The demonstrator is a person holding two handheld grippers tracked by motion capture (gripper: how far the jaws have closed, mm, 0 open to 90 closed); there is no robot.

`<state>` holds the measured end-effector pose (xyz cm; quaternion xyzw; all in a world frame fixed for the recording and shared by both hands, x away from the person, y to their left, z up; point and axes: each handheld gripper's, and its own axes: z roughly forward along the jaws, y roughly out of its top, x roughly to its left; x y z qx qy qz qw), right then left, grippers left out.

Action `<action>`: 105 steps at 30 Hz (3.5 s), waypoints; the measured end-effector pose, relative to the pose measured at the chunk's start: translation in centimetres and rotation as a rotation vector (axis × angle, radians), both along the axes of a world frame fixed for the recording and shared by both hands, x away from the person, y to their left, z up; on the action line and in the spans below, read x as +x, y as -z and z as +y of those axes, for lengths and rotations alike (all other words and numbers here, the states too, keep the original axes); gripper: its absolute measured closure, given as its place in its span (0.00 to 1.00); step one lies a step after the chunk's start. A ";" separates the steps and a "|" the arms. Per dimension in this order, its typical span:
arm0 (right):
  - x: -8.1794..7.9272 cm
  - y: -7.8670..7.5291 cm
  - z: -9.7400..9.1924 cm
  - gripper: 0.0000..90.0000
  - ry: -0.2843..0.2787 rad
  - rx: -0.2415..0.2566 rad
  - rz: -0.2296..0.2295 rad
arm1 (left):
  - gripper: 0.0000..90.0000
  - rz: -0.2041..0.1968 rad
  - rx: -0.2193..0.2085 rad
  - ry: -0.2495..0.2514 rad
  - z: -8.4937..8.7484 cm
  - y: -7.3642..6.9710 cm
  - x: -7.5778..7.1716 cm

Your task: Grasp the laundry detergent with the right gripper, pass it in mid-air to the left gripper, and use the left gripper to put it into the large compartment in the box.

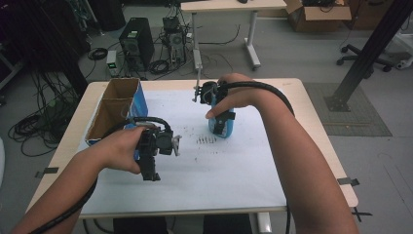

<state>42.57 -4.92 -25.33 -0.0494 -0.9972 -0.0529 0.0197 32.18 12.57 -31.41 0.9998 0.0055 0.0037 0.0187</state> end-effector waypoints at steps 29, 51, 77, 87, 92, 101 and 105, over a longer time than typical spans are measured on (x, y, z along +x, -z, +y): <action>-3.0 1.8 -8.4 0.04 0.081 0.184 -0.059 | 0.00 -0.001 0.001 -0.001 -0.7 -0.4 -0.4; -1.6 6.2 -13.0 0.05 0.232 0.318 -0.043 | 0.00 0.003 0.006 -0.006 -0.5 -0.4 -0.4; -0.1 10.1 -14.7 0.03 0.384 0.597 -0.114 | 0.00 0.004 0.018 -0.017 0.3 -0.7 -0.8; 0.3 11.5 -14.4 0.02 0.411 0.686 -0.147 | 0.00 0.011 0.017 -0.025 0.7 -0.4 -0.8; 0.5 12.2 -13.8 0.02 0.435 0.721 -0.179 | 0.00 0.011 0.016 -0.028 0.9 -0.5 -0.9; 0.7 13.0 -13.1 0.02 0.470 0.777 -0.211 | 0.00 0.010 0.020 -0.029 1.0 -0.6 -0.9; 0.7 13.4 -13.0 0.02 0.474 0.798 -0.217 | 0.00 0.008 0.018 -0.027 1.0 -0.6 -0.9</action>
